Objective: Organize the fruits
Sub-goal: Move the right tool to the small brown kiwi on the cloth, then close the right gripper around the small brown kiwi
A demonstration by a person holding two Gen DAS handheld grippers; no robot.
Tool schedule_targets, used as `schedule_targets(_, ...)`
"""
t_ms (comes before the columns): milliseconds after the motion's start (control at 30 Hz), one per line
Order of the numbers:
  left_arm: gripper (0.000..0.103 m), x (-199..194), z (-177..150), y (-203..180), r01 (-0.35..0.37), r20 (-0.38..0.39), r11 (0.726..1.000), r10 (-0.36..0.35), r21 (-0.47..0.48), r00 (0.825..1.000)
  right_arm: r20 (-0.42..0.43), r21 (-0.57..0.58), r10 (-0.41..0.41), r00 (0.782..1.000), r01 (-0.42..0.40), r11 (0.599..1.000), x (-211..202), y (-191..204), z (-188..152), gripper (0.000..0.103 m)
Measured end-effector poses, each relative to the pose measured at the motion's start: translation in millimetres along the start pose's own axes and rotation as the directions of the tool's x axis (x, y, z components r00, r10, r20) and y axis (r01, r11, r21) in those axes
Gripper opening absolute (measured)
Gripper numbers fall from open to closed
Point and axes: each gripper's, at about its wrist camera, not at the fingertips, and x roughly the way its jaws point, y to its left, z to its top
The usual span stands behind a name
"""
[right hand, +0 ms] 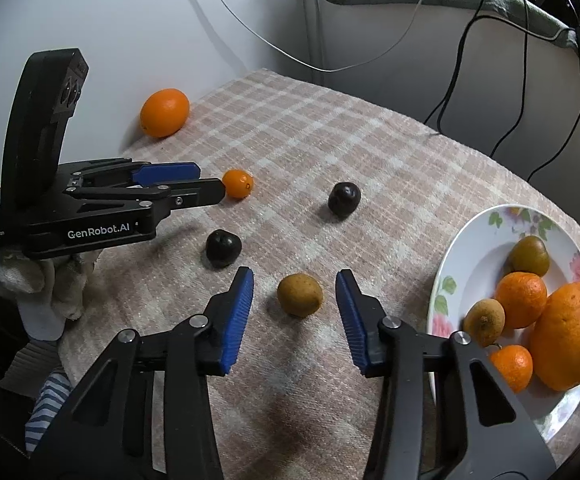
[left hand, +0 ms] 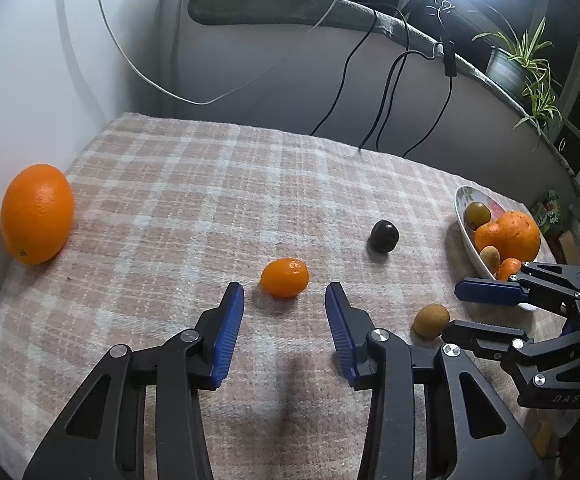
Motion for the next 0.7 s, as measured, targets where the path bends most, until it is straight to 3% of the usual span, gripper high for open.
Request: schedule_targets(700,0.037,23,5,3,-0.007,-0.044,1.000,0.008,0.005,0.999,-0.038,-0.009,-0.005,0.999,0.005,1.000,15,4,0,0.036)
